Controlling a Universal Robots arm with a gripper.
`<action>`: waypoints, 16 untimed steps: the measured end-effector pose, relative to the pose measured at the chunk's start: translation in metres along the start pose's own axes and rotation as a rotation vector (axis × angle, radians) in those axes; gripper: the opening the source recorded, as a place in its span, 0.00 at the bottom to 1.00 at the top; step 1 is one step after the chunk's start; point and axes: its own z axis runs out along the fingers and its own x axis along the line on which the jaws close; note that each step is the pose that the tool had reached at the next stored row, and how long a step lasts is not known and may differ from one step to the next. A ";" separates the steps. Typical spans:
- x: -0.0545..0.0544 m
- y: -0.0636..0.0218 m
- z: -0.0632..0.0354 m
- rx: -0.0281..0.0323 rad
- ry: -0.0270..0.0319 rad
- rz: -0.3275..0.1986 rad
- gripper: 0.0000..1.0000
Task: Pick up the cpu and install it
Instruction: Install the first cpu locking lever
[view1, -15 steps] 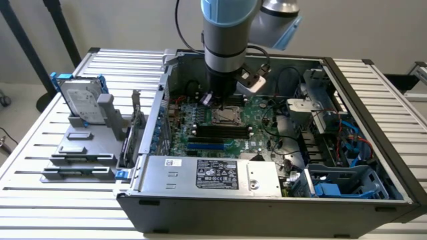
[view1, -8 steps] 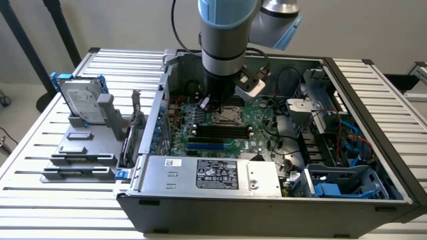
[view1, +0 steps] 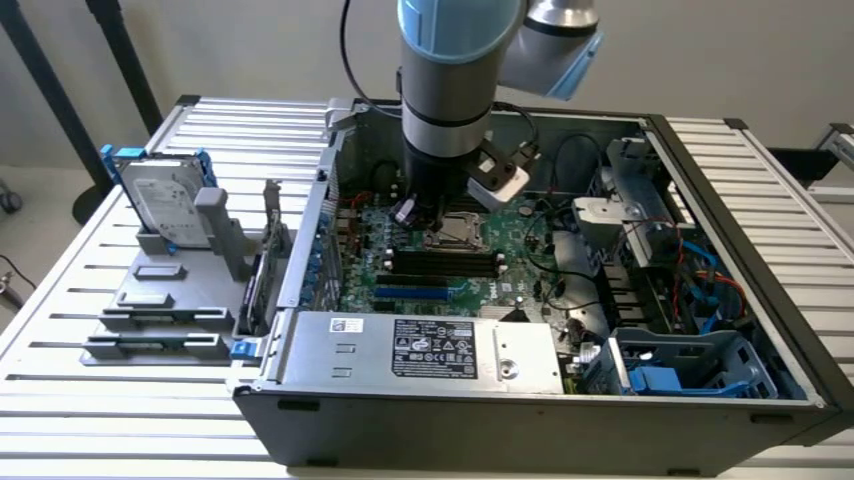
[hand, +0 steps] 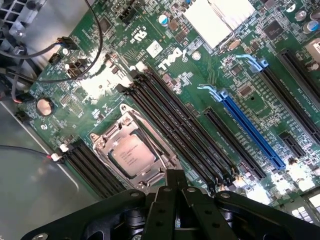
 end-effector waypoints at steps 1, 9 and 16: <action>0.000 0.0003 0.0012 0.0006 -0.0007 0.000 0.11; -0.004 -0.0032 0.0108 0.0024 -0.0025 0.001 0.11; -0.010 -0.0098 0.0203 0.0026 -0.0028 0.001 0.11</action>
